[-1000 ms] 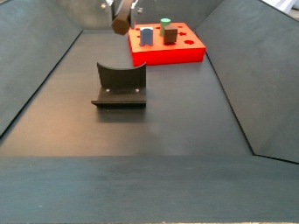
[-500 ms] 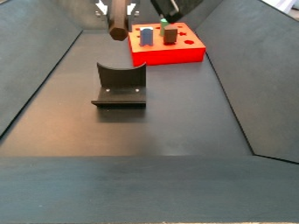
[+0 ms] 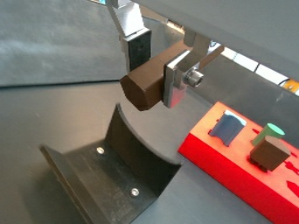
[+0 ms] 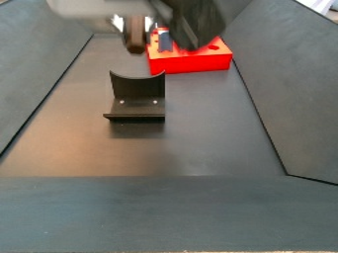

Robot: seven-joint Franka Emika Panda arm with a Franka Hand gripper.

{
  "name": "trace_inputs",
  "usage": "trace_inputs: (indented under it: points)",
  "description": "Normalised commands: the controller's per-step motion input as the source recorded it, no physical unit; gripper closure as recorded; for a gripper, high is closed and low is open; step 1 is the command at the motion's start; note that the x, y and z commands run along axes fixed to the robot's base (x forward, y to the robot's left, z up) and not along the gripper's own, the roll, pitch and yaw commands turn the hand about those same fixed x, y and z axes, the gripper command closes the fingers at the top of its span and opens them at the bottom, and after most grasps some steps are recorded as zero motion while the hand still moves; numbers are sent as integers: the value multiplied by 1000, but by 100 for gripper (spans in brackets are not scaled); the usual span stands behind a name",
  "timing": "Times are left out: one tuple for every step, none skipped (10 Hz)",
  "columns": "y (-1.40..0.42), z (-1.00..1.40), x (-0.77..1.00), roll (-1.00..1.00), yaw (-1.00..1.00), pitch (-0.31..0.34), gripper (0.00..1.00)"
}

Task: Pick up the hexagon object. Move up. Place the hexagon object on the fixture. Regrasp the hexagon object. Move to above the board. Insert the hexagon object.
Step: Place the hexagon object on the fixture.

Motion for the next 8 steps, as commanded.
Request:
trace_inputs:
  points:
    - [78,-1000,130,-1000,-127,75,100]
    - [86,-1000,140,-1000,-141,88,100]
    - [91,-1000,147,-1000,-158,88,100]
    - [95,-1000,151,-903,-159,80,100]
    - [104,-1000,165,-632,-146,63,100]
    - [110,-1000,176,-474,-143,53,100]
    - [116,-1000,180,-320,-134,50,100]
    - [109,-1000,188,-218,-126,42,100]
